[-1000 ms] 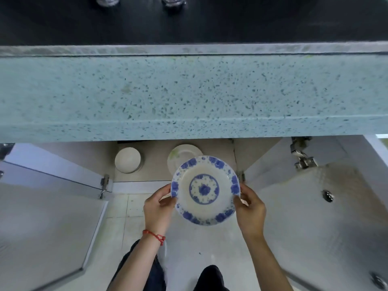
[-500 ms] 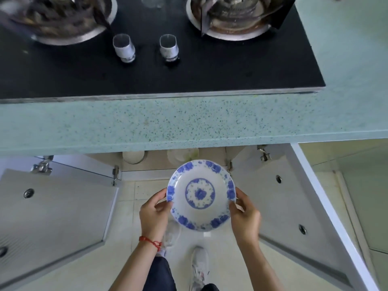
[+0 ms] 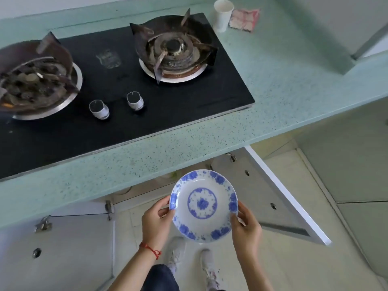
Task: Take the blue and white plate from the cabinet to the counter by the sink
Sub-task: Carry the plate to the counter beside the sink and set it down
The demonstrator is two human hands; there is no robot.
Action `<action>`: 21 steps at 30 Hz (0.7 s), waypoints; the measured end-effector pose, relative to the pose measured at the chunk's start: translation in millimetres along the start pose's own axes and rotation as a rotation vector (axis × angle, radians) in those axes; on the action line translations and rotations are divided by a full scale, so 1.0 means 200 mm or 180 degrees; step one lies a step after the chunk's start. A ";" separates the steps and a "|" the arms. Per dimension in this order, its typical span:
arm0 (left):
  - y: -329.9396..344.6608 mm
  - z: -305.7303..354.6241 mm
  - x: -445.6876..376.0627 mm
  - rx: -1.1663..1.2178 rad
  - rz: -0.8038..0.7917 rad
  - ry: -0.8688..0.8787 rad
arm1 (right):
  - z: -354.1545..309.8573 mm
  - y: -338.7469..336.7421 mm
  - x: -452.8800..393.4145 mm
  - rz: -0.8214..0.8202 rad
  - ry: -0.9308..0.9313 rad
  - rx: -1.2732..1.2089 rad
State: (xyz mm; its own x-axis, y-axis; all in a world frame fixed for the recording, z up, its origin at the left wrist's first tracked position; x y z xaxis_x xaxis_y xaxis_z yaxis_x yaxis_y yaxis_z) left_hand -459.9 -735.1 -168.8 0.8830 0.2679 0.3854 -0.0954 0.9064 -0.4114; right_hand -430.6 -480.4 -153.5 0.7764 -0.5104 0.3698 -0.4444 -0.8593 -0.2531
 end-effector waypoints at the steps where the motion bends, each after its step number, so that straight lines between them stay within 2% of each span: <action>1: 0.01 0.02 0.00 -0.0034 -0.0082 0.0008 | 0.01 -0.02 0.02 0.0079 0.0010 -0.0035; 14: 0.20 0.26 0.07 -0.0257 -0.1009 0.0365 | 0.06 -0.35 0.24 0.1040 0.0176 -0.0614; 21: 0.41 0.45 0.23 -0.0445 -0.1596 0.0813 | 0.10 -0.60 0.45 0.1744 0.0180 -0.0803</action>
State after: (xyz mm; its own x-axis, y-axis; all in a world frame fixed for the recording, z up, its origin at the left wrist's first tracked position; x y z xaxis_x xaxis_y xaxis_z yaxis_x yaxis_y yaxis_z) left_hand -468.7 -619.8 -110.0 0.8892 -0.2862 0.3571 0.4095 0.8459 -0.3417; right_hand -298.6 -421.8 -108.7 0.3828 -0.8758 0.2941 -0.8704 -0.4486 -0.2030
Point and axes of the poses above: each hand's wrist, its own x-axis away from the middle knuckle, its own y-axis out of the palm, z = x × y, the point moved 8 cm from there along -x, towards the middle knuckle, and after that the axes turned 5 degrees about -x, right-handed, at the moved point
